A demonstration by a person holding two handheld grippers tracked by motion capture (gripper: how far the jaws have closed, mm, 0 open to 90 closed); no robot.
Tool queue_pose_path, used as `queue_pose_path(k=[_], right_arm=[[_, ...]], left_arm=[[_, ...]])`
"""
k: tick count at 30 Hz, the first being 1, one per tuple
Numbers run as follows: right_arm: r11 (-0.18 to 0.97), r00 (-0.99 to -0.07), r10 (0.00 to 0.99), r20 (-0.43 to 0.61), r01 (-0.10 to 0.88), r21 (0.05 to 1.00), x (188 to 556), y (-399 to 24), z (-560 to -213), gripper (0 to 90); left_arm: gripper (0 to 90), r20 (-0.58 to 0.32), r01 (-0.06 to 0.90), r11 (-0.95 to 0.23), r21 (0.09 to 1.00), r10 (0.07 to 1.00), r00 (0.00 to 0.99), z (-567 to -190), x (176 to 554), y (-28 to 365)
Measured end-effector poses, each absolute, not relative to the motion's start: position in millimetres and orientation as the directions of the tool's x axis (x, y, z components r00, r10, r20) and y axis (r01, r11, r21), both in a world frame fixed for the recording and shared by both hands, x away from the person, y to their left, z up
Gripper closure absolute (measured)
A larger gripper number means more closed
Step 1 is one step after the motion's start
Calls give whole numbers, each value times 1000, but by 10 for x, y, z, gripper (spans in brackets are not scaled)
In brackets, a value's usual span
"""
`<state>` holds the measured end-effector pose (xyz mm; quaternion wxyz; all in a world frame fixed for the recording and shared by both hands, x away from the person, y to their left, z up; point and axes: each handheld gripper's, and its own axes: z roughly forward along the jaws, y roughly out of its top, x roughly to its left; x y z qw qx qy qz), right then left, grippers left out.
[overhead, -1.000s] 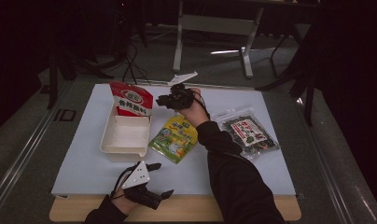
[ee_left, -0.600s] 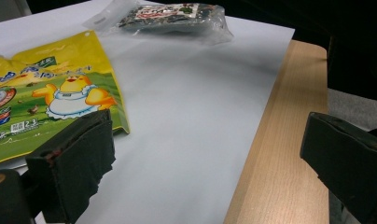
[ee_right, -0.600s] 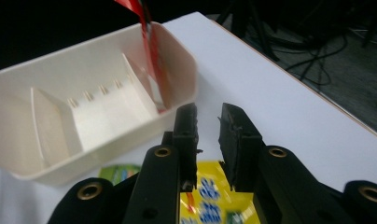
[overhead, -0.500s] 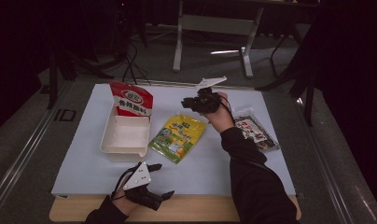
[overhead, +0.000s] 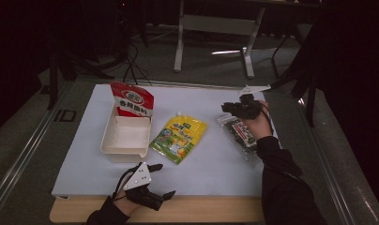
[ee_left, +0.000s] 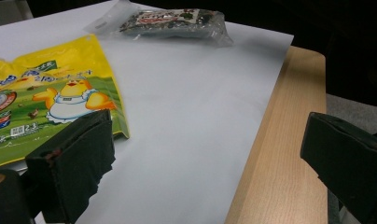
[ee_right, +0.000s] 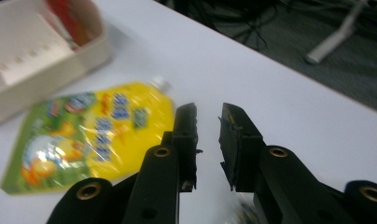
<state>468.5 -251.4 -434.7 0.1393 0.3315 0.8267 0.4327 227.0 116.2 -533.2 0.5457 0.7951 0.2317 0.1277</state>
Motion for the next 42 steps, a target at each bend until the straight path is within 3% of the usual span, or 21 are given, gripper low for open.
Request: queue_pose_path(k=[10,14,26,42], right_arm=[[378,-653,754,65,514,770,4708,-3111,-4616,830],[379,-618,785,44,536,754,4715,-3297,-4700,899],[266,-446,893,56,625,733,4769,-3872,-4950,900],[224,-362,930,69,705,673,4868,-3989,-5283,900]], left_arm=[[37,-59,233,-290,928,503,862,-5343,2280,1161],[37,-73,244,-279,929,507,859,-5350,2290,1167],[37,-75,250,-291,923,502,861,-5365,2291,1143],[38,-82,259,-295,920,499,862,-5382,2301,1142]])
